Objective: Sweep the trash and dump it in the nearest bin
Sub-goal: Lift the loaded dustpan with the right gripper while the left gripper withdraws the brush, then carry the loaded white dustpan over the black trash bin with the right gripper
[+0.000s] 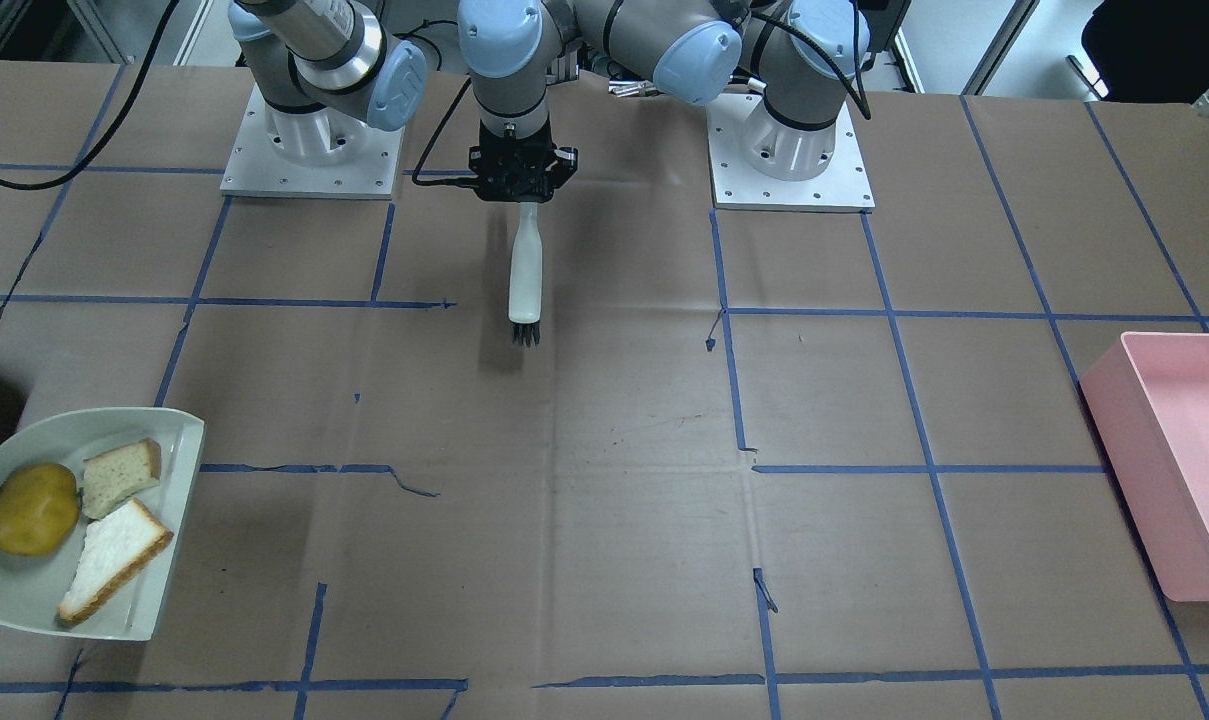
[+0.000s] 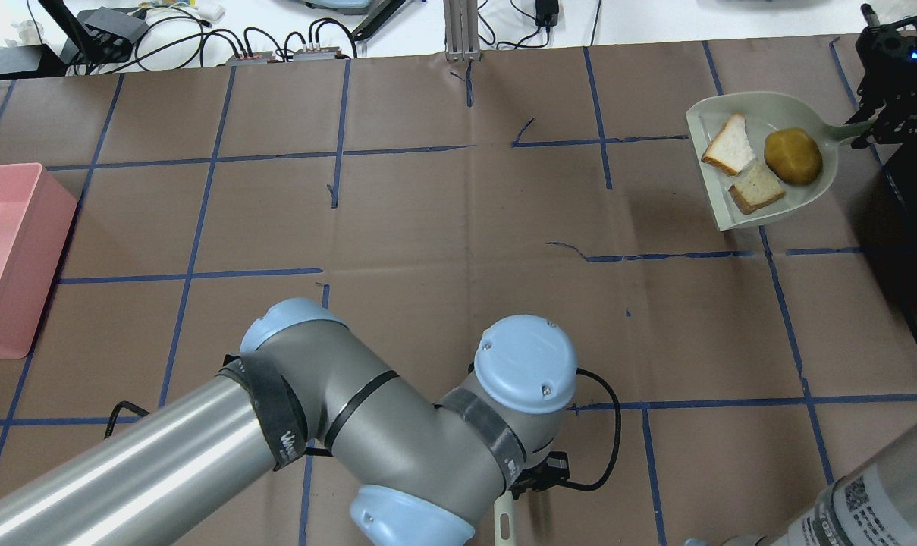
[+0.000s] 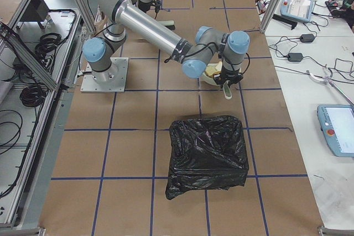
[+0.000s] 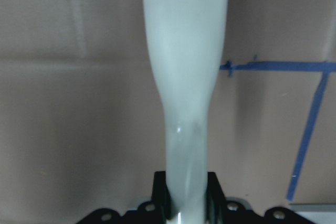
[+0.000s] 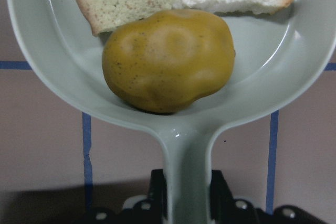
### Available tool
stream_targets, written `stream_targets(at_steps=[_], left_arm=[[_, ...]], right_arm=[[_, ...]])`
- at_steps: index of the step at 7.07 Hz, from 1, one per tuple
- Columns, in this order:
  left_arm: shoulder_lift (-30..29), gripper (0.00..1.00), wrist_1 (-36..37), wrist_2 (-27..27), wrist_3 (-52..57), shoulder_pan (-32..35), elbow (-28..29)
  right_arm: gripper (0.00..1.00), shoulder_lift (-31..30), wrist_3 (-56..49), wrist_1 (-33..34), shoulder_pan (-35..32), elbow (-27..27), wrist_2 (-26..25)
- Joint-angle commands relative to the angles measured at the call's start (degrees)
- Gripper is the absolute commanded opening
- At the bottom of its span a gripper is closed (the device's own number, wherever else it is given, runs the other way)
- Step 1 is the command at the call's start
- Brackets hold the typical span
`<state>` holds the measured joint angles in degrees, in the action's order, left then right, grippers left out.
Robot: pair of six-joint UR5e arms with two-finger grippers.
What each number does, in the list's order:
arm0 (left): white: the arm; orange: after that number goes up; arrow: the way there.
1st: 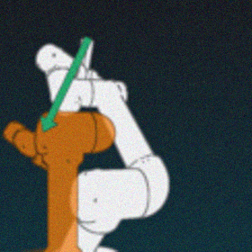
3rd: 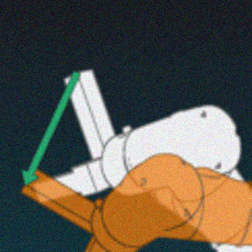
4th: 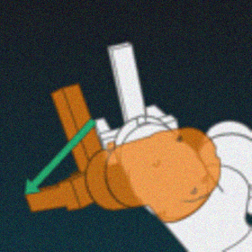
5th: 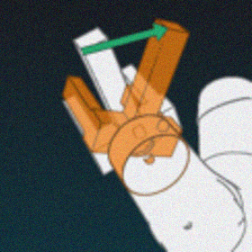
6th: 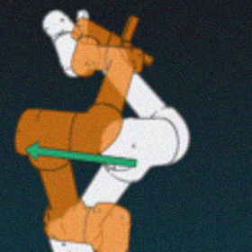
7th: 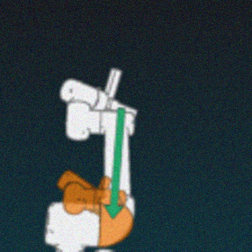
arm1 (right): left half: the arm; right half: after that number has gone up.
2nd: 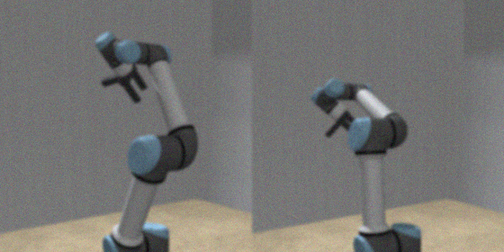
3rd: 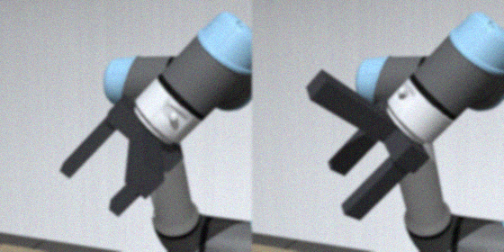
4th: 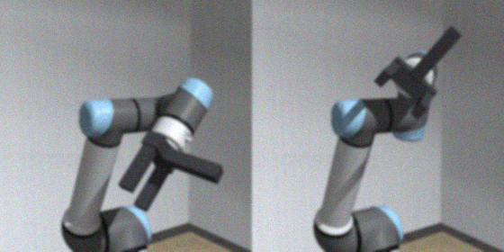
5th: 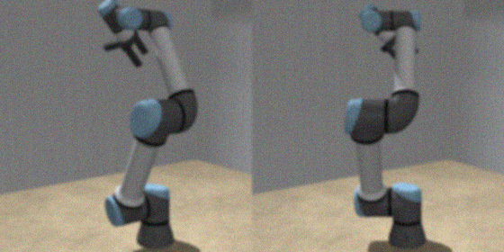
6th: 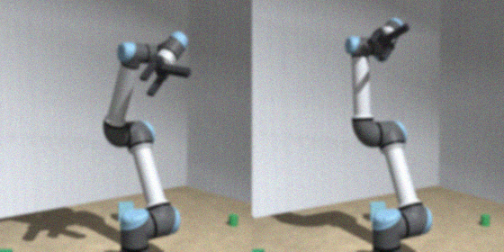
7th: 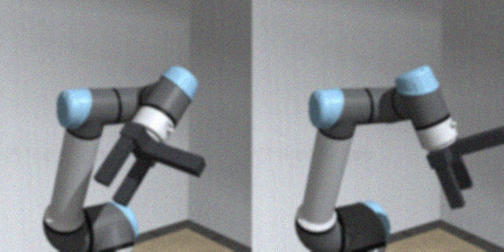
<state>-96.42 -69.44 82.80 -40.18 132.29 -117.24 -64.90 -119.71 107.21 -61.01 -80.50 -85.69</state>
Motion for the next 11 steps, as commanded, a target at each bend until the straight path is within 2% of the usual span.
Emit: stream_targets(at_steps=[1,4,6,9,11], left_arm=[[0.80,0.00,1.33,-0.62,-0.42,0.25,-3.34],[2.38,0.00,1.68,-0.71,-0.51,0.25,-6.42],[1.51,0.00,1.68,-2.63,-0.51,0.17,-6.51],[1.15,0.01,1.68,-2.65,-0.51,-0.27,-6.42],[1.15,0.10,1.68,-2.38,-0.51,-0.62,-6.33]], right_arm=[[0.00,-3.90,0.00,-4.97,0.36,0.26,0.08],[0.00,-9.53,0.00,-10.69,1.07,0.17,-0.09],[0.00,-10.34,-1.13,-11.67,5.70,0.26,-0.01],[0.00,-9.12,-8.85,-10.71,14.75,2.27,-0.18],[0.00,-4.13,-13.43,-10.44,17.31,8.57,-0.71]])
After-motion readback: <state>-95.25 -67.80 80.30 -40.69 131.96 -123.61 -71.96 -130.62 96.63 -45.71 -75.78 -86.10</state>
